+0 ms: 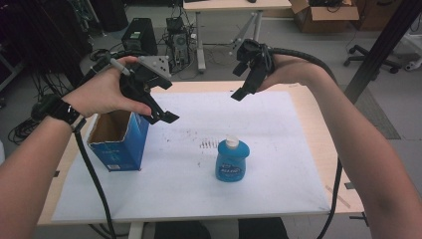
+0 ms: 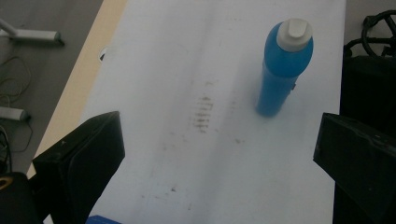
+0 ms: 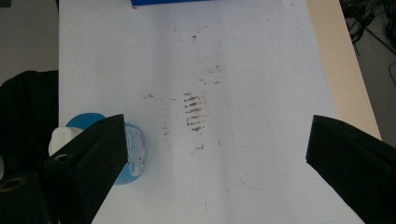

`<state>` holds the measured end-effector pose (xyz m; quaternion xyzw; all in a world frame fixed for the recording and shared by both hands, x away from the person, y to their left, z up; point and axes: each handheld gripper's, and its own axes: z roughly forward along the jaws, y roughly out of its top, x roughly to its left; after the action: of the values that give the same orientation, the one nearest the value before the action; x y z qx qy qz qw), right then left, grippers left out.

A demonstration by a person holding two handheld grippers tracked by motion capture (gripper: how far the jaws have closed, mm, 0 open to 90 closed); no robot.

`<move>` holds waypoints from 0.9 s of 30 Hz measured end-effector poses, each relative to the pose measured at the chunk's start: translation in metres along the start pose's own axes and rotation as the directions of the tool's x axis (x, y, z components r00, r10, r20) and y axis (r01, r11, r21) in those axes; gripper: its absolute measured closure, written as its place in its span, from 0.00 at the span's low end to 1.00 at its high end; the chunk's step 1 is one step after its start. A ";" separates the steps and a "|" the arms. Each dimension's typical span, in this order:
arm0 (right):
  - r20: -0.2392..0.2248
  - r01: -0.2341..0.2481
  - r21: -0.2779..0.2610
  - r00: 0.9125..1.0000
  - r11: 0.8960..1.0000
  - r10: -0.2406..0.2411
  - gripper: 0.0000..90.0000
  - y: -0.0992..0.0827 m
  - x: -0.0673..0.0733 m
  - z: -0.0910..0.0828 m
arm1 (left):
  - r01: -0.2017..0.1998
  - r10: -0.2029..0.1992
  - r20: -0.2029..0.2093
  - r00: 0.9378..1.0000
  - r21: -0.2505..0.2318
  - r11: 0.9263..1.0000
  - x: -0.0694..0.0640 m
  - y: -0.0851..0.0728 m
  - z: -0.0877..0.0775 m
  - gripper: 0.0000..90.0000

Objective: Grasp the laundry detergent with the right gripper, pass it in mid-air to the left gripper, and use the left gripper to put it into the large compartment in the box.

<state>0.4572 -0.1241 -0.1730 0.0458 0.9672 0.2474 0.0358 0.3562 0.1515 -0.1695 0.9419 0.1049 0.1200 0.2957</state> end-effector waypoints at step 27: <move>0.007 0.012 -0.161 1.000 0.987 -0.011 0.04 -0.041 0.018 -0.024 | 0.011 -0.011 0.001 1.000 0.028 1.000 -0.011 -0.004 0.005 0.03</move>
<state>0.4340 -0.1695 -0.1727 0.0379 0.9442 0.3242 0.0440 0.3465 0.1492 -0.1780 0.9453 0.1117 0.1166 0.2833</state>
